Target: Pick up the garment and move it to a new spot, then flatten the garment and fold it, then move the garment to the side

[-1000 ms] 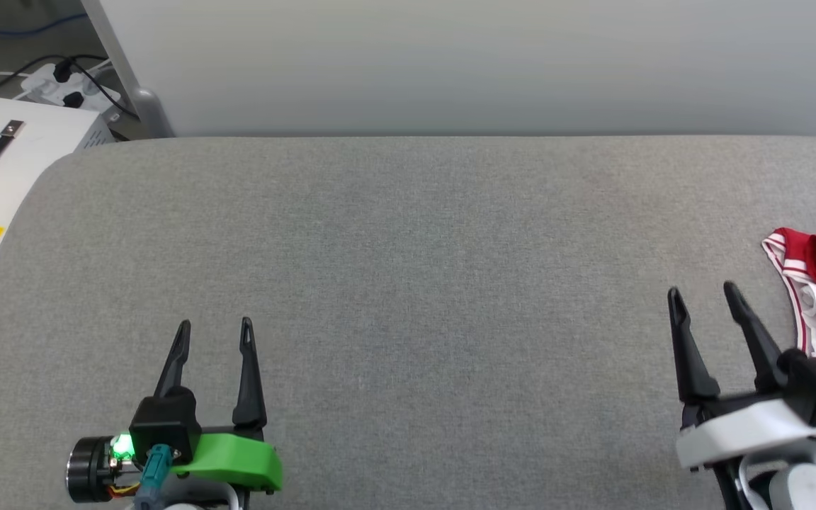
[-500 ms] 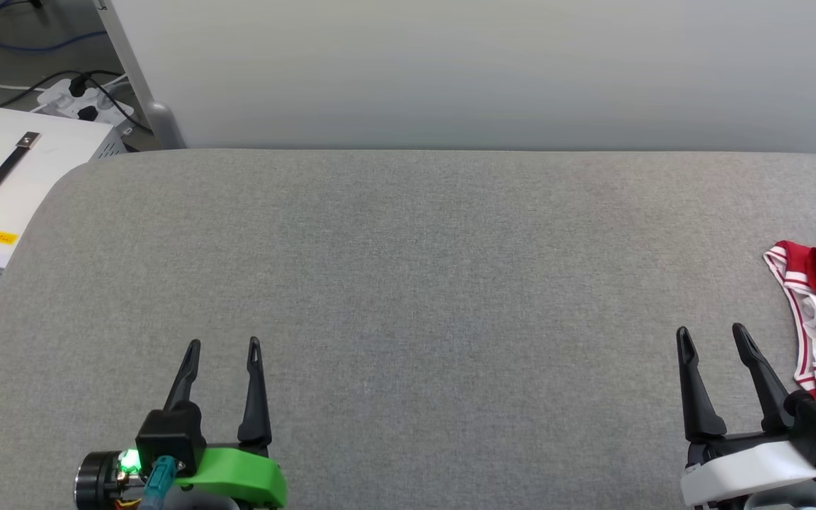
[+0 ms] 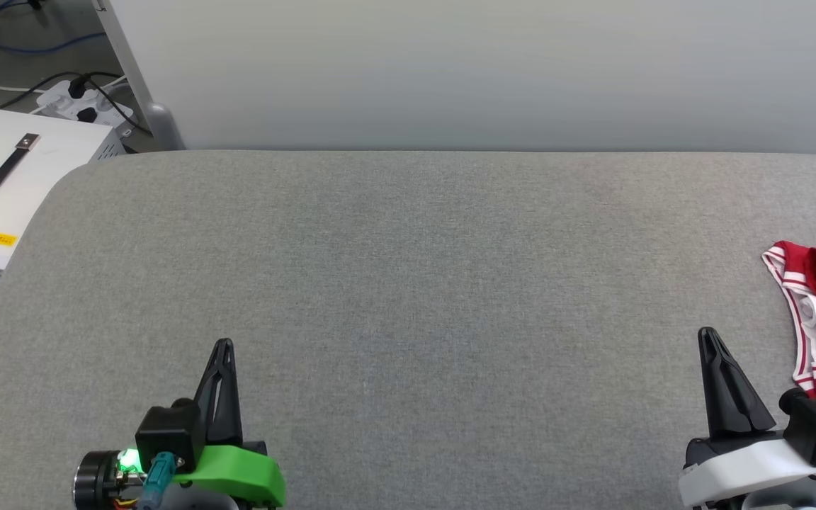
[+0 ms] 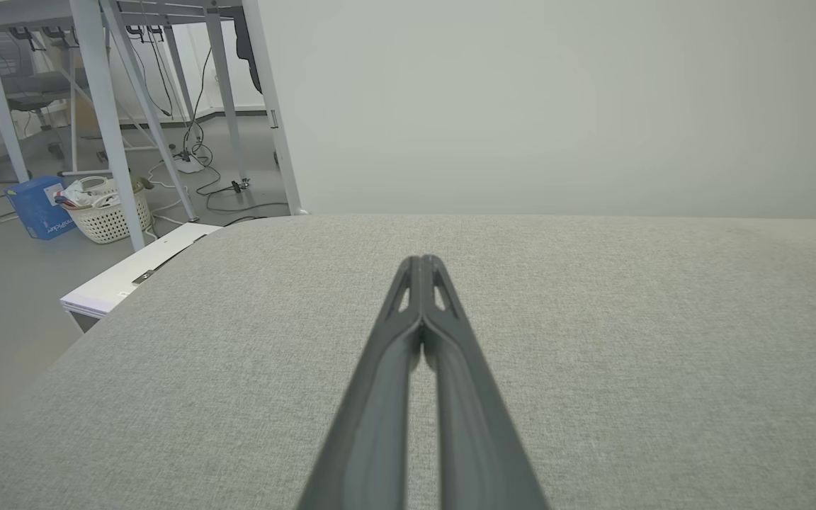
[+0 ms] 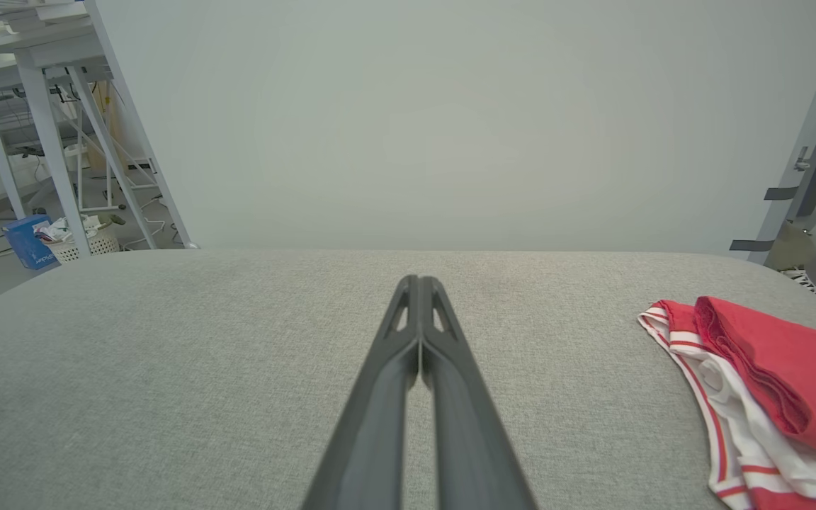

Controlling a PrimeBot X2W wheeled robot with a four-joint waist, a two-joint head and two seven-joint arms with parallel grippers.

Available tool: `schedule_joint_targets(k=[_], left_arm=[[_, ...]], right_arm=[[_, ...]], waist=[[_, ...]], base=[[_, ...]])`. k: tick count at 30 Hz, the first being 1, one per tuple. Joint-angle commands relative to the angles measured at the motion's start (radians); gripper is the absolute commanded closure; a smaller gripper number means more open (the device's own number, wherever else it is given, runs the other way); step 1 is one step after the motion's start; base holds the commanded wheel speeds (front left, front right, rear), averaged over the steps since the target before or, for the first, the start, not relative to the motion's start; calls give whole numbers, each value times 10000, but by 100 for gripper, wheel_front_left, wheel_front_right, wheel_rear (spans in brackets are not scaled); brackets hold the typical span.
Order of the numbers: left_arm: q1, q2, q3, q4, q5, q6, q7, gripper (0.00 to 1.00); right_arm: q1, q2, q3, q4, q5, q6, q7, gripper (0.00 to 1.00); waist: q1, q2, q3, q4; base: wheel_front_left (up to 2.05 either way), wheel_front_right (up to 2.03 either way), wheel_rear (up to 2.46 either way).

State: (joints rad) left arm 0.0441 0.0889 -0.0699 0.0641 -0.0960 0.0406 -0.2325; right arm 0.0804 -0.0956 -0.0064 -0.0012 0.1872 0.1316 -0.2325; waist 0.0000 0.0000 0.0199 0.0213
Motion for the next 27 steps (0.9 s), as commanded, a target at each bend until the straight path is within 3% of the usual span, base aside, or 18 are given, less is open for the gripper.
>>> schedule_joint_targets(k=[1,27], left_arm=[[-46,-41,44,-41,95,-33,64,100],[-140,-124,201,-185,302,-123,607,100]], right_arm=[[-83,38,5,0,-140,-1,56,100],[-256,138,20,3,-556,-3,600,100]], waist=[[0,0,-2,-3],[0,0,-49,-53]], base=[[0,0,0],[0,0,0]])
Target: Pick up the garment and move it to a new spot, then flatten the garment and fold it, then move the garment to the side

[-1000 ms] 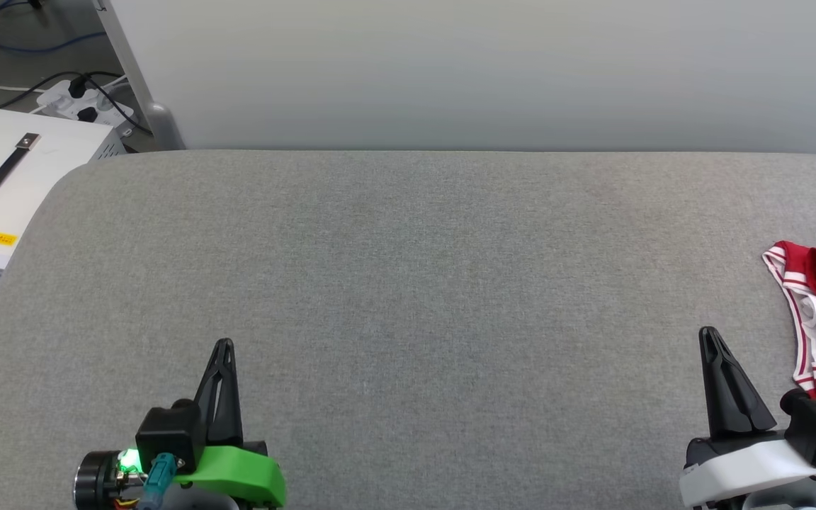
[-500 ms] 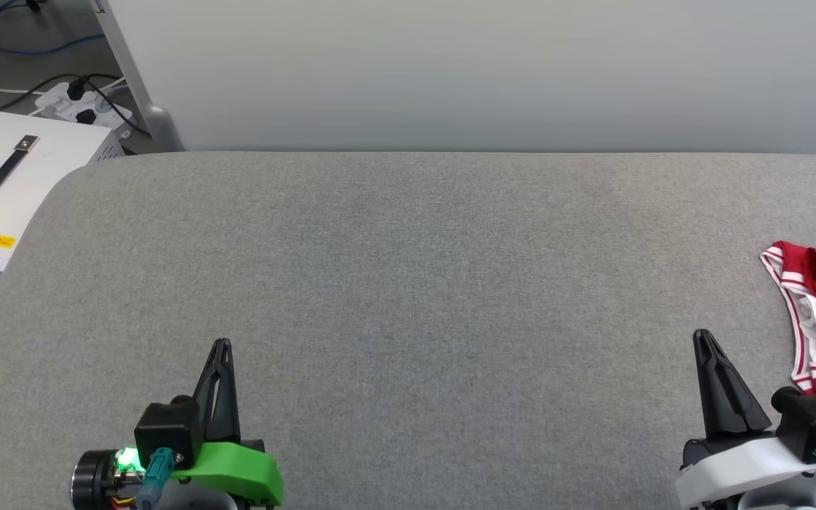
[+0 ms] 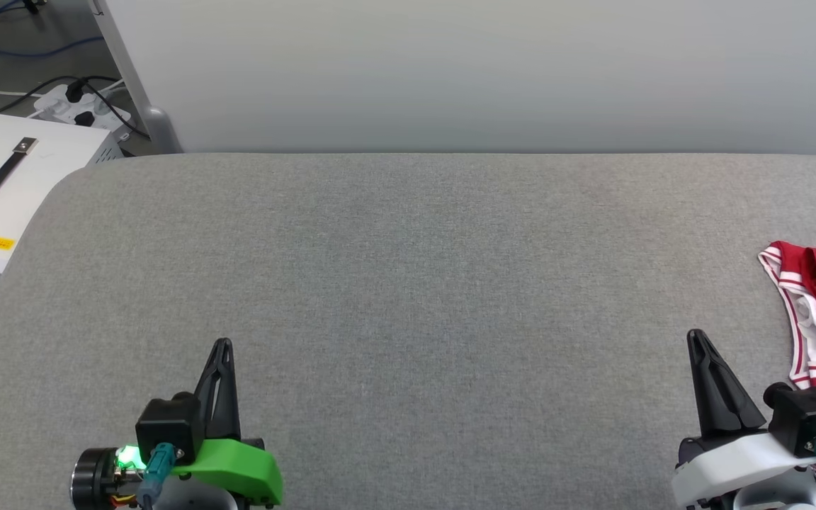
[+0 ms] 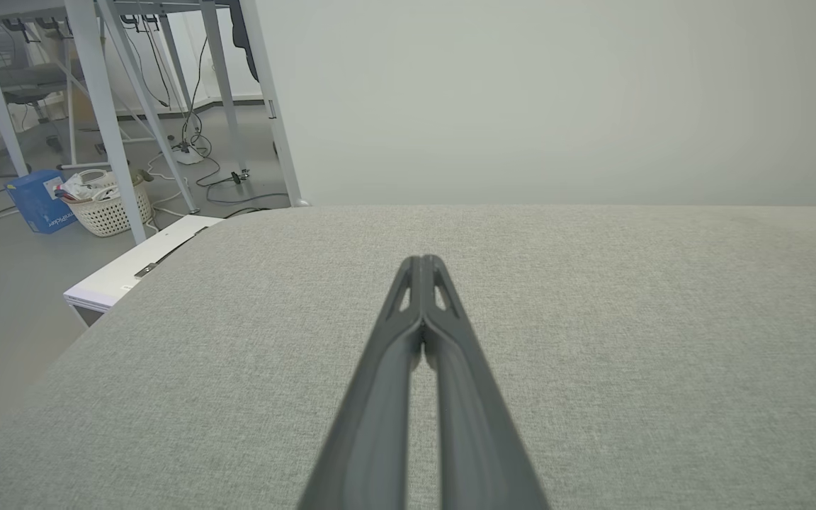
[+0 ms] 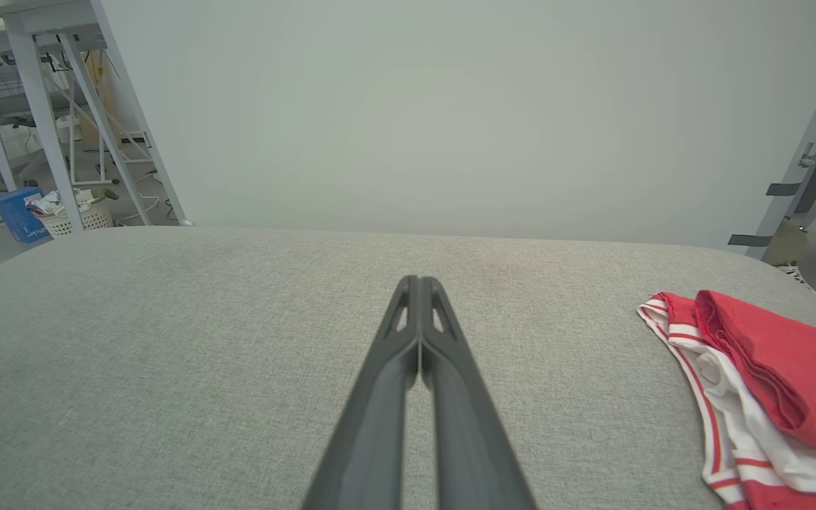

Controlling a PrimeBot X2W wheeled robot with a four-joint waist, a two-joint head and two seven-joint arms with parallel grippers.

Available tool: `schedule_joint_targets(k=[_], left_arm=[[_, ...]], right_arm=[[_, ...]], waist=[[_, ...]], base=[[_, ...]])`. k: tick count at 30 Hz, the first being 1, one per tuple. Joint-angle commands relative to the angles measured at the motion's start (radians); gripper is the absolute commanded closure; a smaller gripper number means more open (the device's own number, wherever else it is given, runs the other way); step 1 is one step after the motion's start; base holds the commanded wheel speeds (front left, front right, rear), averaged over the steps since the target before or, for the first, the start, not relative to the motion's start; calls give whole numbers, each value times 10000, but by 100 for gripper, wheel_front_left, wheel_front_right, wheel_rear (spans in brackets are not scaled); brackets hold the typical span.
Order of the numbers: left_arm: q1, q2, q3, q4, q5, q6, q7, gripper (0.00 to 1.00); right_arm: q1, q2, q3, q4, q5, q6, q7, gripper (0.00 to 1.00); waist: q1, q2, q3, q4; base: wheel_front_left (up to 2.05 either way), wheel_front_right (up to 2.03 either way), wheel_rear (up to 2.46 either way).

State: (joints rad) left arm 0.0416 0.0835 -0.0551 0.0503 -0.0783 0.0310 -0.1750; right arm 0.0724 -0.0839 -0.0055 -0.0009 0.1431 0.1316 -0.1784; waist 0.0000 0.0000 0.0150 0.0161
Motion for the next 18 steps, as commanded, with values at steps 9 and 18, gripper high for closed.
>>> schedule_joint_targets(k=[9,18], left_arm=[[-147,-97,105,-94,194,-56,210,100],[-185,-131,169,-153,279,-93,432,100]], right_arm=[[-234,54,15,0,-251,-4,238,100],[-304,94,20,1,-421,-5,461,100]], waist=[[0,0,-16,-17],[0,0,-35,-38]], base=[[0,0,0],[0,0,0]])
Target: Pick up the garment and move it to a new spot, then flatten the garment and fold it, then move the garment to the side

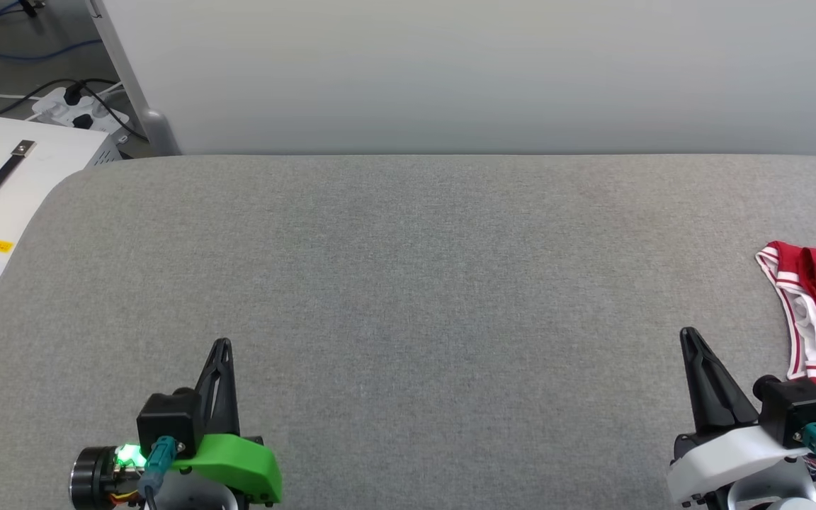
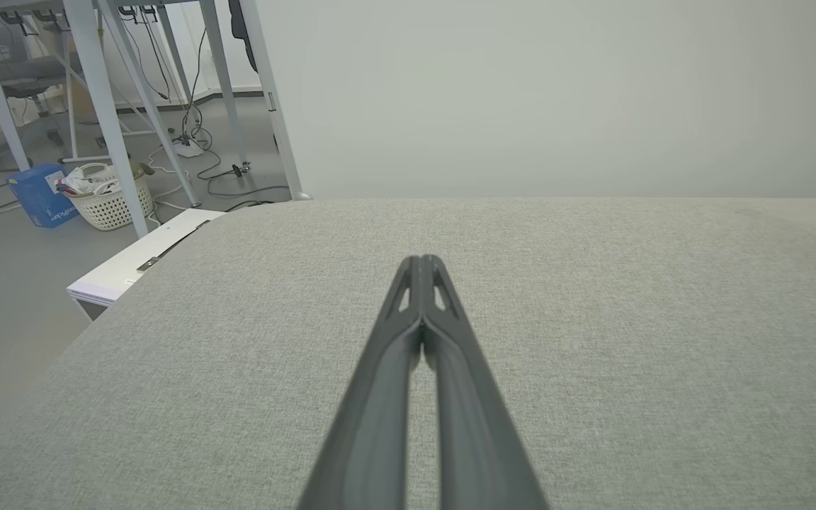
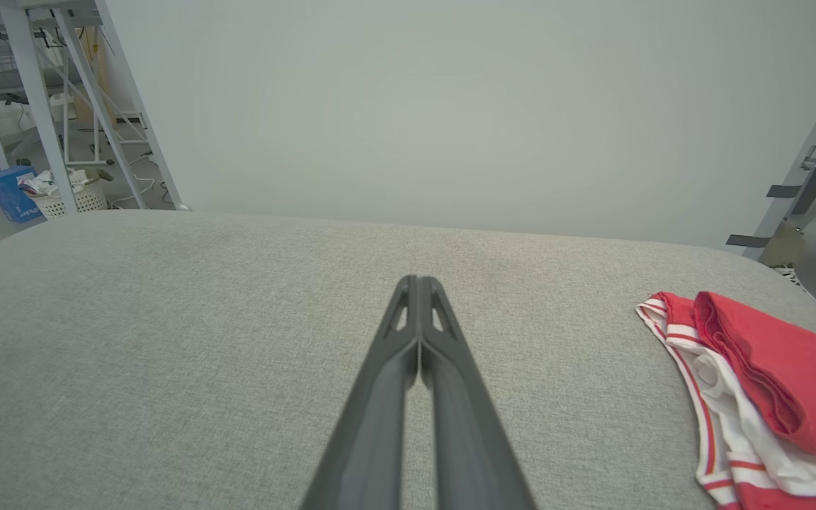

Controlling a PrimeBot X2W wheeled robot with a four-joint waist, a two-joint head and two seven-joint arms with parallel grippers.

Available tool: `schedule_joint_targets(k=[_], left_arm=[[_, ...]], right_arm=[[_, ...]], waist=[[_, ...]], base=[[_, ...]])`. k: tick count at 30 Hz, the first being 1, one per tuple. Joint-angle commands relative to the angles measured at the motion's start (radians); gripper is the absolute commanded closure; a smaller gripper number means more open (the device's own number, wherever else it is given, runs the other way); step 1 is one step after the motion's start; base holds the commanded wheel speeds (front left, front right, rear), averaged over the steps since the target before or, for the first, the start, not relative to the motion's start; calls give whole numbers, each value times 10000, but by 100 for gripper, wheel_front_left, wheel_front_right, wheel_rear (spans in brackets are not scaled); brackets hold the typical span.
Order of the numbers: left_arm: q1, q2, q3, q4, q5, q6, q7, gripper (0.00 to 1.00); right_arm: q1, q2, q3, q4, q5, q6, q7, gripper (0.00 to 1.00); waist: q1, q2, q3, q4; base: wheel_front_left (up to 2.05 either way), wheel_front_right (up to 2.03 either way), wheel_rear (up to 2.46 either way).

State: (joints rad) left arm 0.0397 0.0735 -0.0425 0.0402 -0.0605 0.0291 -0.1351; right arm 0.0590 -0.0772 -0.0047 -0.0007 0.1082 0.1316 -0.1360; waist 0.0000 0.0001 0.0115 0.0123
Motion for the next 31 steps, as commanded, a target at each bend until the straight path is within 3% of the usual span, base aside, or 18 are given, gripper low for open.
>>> schedule_joint_targets(k=[1,31], left_arm=[[-171,-35,49,-57,109,-77,55,100],[-284,-134,236,-229,356,-183,699,100]], right_arm=[[-177,31,13,-1,-89,-5,60,100],[-382,150,30,3,-583,-7,706,100]], waist=[[0,-1,-3,-3],[0,-1,-59,-63]], base=[[0,0,0],[0,0,0]])
